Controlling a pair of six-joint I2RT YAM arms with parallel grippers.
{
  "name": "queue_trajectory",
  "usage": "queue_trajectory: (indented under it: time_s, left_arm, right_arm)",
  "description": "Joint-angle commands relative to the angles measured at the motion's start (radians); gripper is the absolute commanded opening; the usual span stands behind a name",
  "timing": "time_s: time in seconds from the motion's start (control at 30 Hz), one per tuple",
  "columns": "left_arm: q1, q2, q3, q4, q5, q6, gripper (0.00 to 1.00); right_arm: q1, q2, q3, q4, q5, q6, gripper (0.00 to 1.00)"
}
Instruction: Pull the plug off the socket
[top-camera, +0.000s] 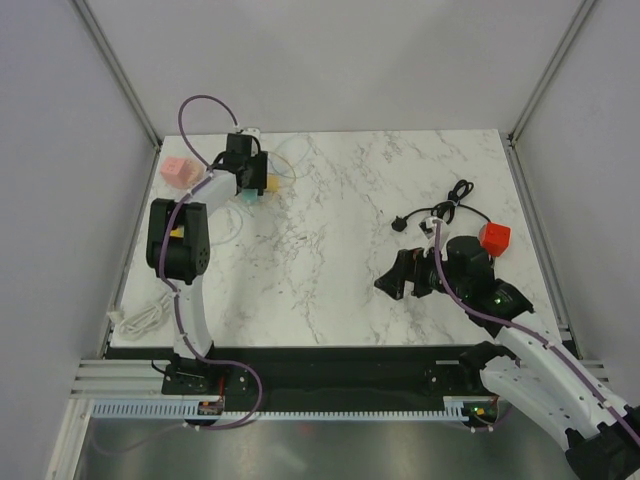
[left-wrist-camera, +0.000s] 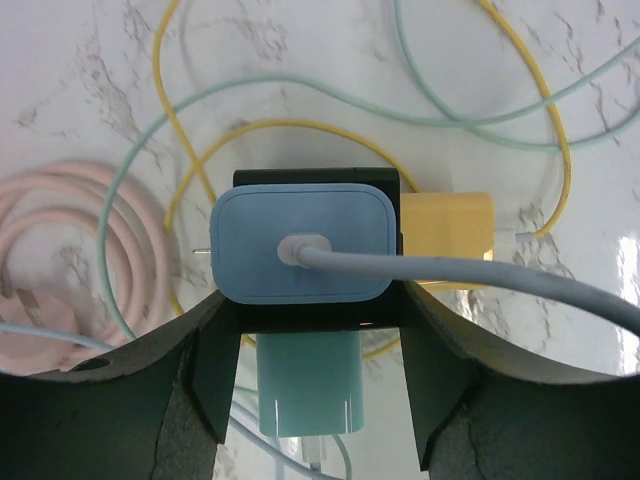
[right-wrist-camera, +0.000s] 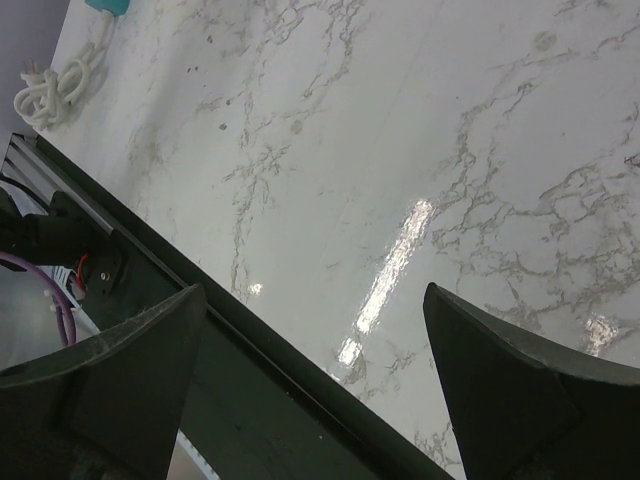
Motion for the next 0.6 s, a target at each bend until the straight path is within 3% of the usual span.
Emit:
queue_trajectory:
  time_s: [0.0, 0.17, 0.3, 0.57]
  left_arm:
    - [-0.052, -0.119, -0.080, -0.047, -0.027, -0.084, 0.19]
    - [-0.098, -0.251, -0.212, -0.052, -0.035, -0.170, 0.17]
    - [-0.198, -0.383, -0.312, -0.072, -0.088, -0.193, 0.17]
    - [-0.388, -0.581, -0.537, -0.095, -0.120, -0.381, 0.18]
  right_arm:
    - [-0.002, 0.008, -0.004, 0.054, 0.017, 0.015, 0.98]
    - [-0.002, 0.019, -0.018, 0.066, 0.016, 0.006, 0.98]
    - [-0.002, 0.027, -0.030, 0.078, 0.008, 0.004, 0.98]
    - [-0.002, 0.016, -0.051, 0.092, 0.000, 0.021, 0.98]
